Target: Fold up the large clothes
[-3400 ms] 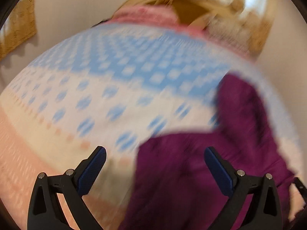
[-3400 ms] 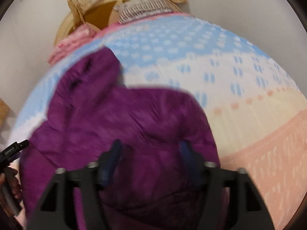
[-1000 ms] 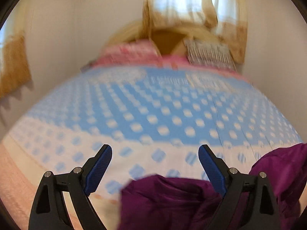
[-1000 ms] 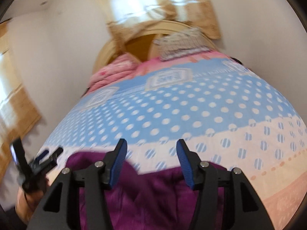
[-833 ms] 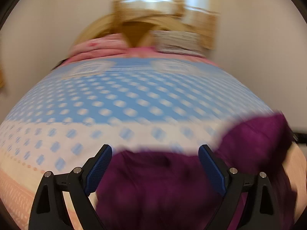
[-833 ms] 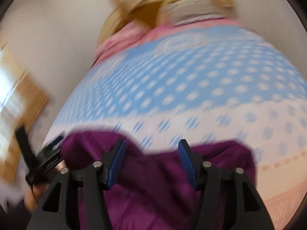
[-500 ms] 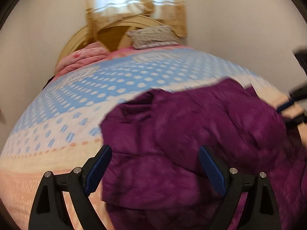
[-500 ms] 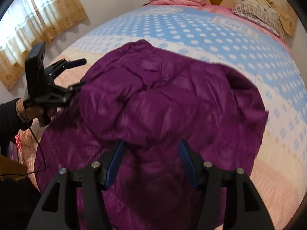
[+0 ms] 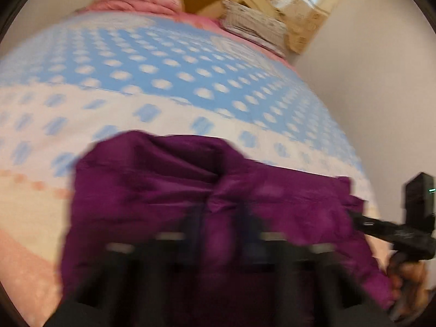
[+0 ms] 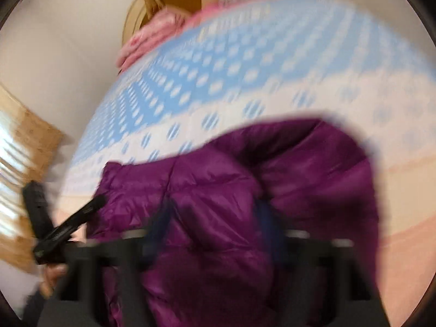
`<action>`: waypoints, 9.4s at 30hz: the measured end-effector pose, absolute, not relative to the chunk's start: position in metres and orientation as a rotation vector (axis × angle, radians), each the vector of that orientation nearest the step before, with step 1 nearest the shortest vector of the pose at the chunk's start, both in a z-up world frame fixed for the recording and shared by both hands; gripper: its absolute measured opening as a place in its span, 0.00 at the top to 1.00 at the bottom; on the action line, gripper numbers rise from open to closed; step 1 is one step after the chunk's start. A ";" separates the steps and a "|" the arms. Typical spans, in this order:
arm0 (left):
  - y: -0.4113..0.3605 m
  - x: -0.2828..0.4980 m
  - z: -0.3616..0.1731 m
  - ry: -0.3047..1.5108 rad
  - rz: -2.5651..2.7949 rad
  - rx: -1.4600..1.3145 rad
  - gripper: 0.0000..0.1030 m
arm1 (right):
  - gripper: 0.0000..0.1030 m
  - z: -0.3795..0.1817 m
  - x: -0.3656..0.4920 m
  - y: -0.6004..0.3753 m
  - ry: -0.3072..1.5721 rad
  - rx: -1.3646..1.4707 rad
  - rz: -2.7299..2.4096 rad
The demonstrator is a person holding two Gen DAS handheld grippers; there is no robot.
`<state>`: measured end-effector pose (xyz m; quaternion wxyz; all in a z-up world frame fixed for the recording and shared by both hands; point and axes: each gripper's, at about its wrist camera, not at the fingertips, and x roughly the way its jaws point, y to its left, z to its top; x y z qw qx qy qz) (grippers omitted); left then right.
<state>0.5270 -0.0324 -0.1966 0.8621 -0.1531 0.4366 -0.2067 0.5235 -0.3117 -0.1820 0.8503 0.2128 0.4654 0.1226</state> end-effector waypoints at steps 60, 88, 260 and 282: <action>-0.110 0.493 -0.225 0.842 -0.084 0.130 0.05 | 0.60 -0.223 0.463 -0.238 0.766 0.099 0.082; -0.109 0.498 -0.215 0.890 -0.081 0.185 0.02 | 0.56 -0.219 0.465 -0.224 0.815 -0.005 0.052; -0.034 0.447 -0.202 0.871 -0.078 0.035 0.01 | 0.54 -0.228 0.427 -0.219 0.815 -0.045 0.015; 0.002 0.382 -0.214 0.814 0.040 -0.037 0.01 | 0.23 -0.231 0.431 -0.177 0.829 -0.044 -0.069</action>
